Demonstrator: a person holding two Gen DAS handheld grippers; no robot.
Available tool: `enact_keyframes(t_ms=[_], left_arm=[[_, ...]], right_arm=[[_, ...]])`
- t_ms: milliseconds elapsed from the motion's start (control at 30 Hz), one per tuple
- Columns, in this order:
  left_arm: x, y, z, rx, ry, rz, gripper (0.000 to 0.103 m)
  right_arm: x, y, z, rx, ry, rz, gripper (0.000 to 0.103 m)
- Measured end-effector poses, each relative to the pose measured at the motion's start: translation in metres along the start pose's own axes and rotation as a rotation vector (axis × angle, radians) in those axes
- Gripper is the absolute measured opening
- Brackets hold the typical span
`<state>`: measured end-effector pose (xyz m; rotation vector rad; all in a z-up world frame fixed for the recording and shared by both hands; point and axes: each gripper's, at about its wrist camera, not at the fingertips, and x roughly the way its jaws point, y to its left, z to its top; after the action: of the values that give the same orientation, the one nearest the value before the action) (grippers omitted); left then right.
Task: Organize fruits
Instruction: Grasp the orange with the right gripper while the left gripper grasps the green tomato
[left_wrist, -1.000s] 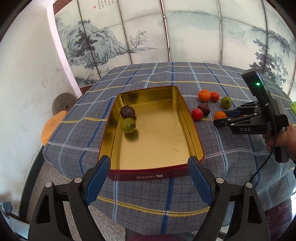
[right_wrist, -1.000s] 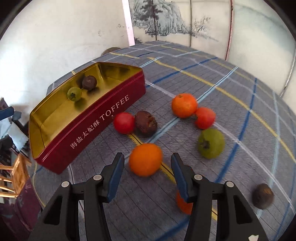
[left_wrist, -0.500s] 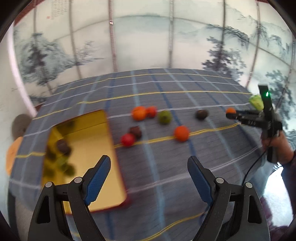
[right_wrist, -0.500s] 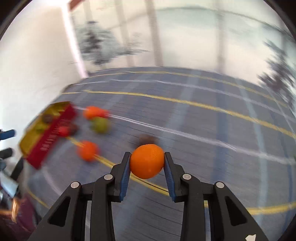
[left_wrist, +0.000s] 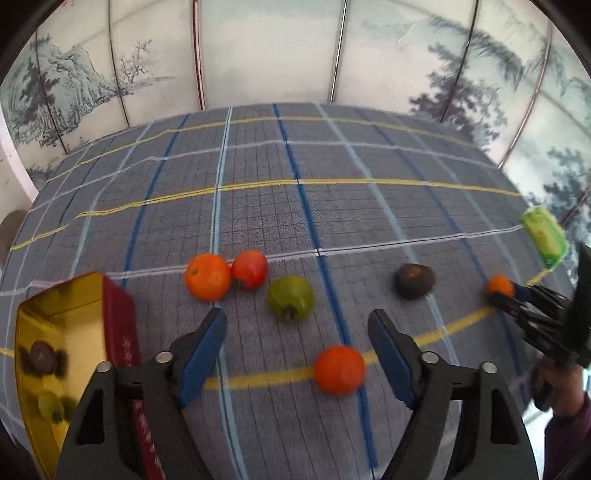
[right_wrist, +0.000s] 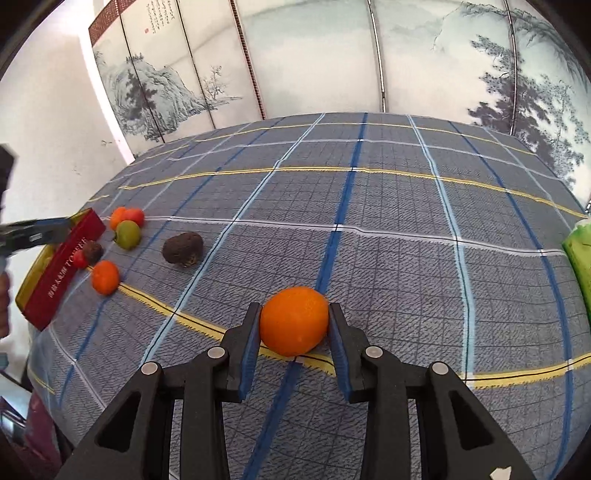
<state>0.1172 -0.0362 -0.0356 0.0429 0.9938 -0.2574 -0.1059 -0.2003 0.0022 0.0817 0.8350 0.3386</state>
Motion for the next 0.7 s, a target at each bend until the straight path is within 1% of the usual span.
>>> enact_keyframes(t_ms=[133, 233, 300, 333, 367, 500, 567, 633, 700], left_arm=[[0.031, -0.001, 0.009, -0.008, 0.055, 0.052, 0.074], [0.045, 0.000, 0.012, -0.017, 0.069, 0.063, 0.070], [0.053, 0.001, 0.013, -0.017, 0.083, 0.062, 0.060], [0.061, 0.002, 0.013, -0.018, 0.107, 0.042, 0.043], [0.066, 0.002, 0.013, -0.021, 0.125, 0.029, 0.036], [0.062, 0.003, 0.010, -0.043, 0.105, 0.015, 0.035], [0.046, 0.000, 0.004, -0.048, 0.076, 0.006, 0.035], [0.024, -0.005, -0.003, -0.032, 0.026, 0.025, 0.035], [0.004, -0.006, -0.010, -0.039, 0.001, 0.027, 0.035]], right_arm=[[-0.002, 0.002, -0.001, 0.003, -0.010, 0.022, 0.033], [-0.002, 0.001, -0.001, 0.007, -0.010, 0.036, 0.032], [-0.001, 0.002, -0.001, 0.006, -0.008, 0.038, 0.033], [-0.001, 0.003, -0.001, 0.001, -0.007, 0.040, 0.033], [-0.001, 0.003, -0.001, -0.001, -0.006, 0.041, 0.033], [0.001, 0.000, -0.001, 0.008, 0.005, 0.038, 0.033], [0.002, 0.000, 0.000, 0.012, 0.010, 0.034, 0.033], [0.004, -0.001, 0.000, 0.015, 0.018, 0.028, 0.033], [0.005, -0.001, 0.000, 0.017, 0.026, 0.023, 0.033]])
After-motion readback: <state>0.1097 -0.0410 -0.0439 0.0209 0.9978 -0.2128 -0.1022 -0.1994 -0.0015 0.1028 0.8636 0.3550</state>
